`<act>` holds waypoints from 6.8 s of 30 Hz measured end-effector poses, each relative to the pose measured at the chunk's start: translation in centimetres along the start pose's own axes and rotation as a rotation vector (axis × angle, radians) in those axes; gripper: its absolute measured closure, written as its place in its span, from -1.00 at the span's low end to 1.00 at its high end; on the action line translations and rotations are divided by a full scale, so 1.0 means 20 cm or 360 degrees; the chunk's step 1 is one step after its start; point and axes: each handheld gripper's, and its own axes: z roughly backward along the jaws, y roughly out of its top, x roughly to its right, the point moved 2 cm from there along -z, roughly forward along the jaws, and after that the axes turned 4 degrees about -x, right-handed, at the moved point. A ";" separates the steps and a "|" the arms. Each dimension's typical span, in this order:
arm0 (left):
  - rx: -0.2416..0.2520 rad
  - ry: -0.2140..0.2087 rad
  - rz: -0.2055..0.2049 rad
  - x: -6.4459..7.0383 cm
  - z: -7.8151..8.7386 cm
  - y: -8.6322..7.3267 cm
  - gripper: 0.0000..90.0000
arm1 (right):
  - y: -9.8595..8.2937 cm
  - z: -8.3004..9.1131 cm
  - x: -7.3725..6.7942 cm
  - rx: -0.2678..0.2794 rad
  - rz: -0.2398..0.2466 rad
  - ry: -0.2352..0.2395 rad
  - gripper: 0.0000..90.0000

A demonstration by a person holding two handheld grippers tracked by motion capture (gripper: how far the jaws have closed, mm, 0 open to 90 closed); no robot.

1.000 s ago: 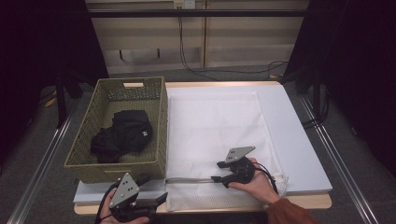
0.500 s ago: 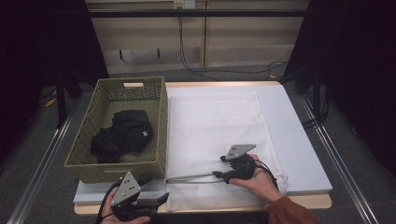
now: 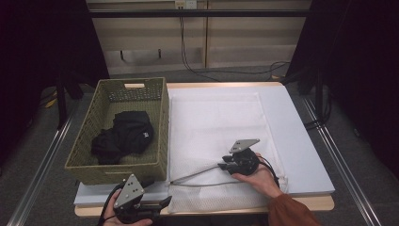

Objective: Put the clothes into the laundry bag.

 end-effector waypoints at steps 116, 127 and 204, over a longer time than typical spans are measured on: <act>0.0055 0.0313 0.0126 -0.48 0.28 0.41 -0.64 | 0.20 0.30 0.23 0.0496 -0.0208 0.0221 0.96; -0.0076 0.0458 0.0199 -0.77 0.21 0.46 -0.67 | 0.20 0.29 0.22 0.0479 -0.0209 0.0224 0.96; -0.1201 0.0433 0.0570 -1.18 -0.25 0.18 -0.78 | 0.17 0.23 0.23 0.0392 -0.0162 0.0198 0.92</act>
